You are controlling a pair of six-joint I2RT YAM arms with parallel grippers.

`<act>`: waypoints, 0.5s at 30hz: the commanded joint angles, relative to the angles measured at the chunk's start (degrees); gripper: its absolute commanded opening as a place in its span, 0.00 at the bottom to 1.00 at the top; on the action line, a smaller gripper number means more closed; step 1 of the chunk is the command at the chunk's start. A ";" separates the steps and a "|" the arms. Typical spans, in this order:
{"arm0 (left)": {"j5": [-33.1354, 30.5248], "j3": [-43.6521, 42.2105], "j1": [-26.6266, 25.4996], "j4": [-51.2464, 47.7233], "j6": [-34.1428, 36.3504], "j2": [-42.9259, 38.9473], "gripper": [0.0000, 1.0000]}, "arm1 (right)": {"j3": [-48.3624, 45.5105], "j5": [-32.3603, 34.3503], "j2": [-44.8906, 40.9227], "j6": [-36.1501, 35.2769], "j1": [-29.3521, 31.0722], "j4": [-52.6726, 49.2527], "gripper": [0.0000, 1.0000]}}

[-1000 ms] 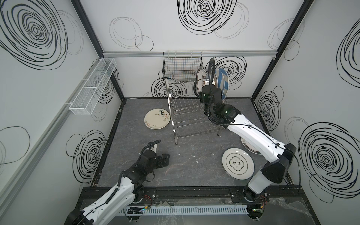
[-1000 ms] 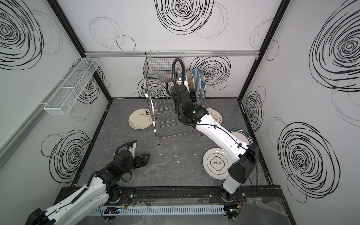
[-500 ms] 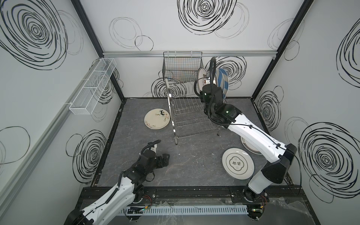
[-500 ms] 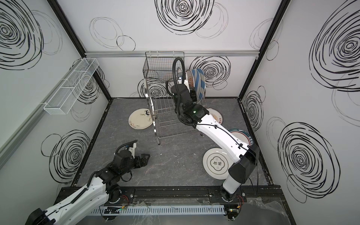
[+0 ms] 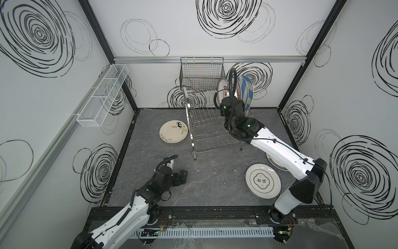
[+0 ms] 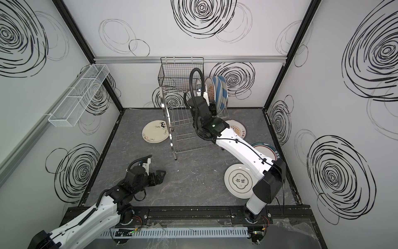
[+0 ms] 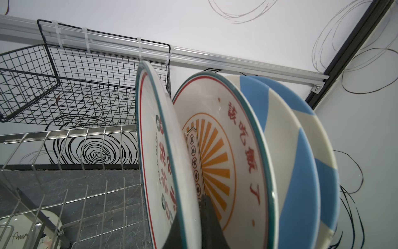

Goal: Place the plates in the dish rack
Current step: 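Release the 'Enjoy The Moment' plate and lift the right gripper clear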

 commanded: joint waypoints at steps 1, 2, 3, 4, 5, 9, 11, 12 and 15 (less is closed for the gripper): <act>0.19 -0.47 -0.21 1.66 0.71 -0.03 0.96 | -0.46 0.59 -3.01 0.99 -0.15 2.08 0.07; 0.15 -0.47 -0.16 1.71 0.71 -0.07 0.96 | -0.41 0.61 -3.03 1.00 -0.14 2.07 0.09; 0.19 -0.47 -0.23 1.70 0.71 -0.12 0.96 | -0.43 0.61 -3.11 0.91 -0.19 2.20 0.10; 0.19 -0.46 -0.17 1.65 0.71 -0.12 0.96 | -0.39 0.43 -3.19 0.67 -0.13 2.31 0.12; 0.12 -0.47 -0.18 1.71 0.71 -0.12 0.96 | -0.32 0.38 -3.27 0.43 -0.13 2.32 0.15; 0.11 -0.43 -0.24 1.57 0.71 -0.12 0.96 | 0.32 0.04 -3.51 -0.32 -0.05 2.17 0.22; 0.08 -0.47 -0.22 1.56 0.71 -0.17 0.96 | 0.55 -0.45 -3.78 -0.66 0.13 2.20 0.32; 0.11 -0.47 -0.16 1.58 0.70 -0.12 0.96 | 0.67 -0.48 -3.89 -0.83 0.16 2.18 0.35; 0.02 -0.38 -0.18 1.58 0.71 -0.03 0.96 | 1.70 -0.28 -3.97 -1.60 0.53 1.96 0.42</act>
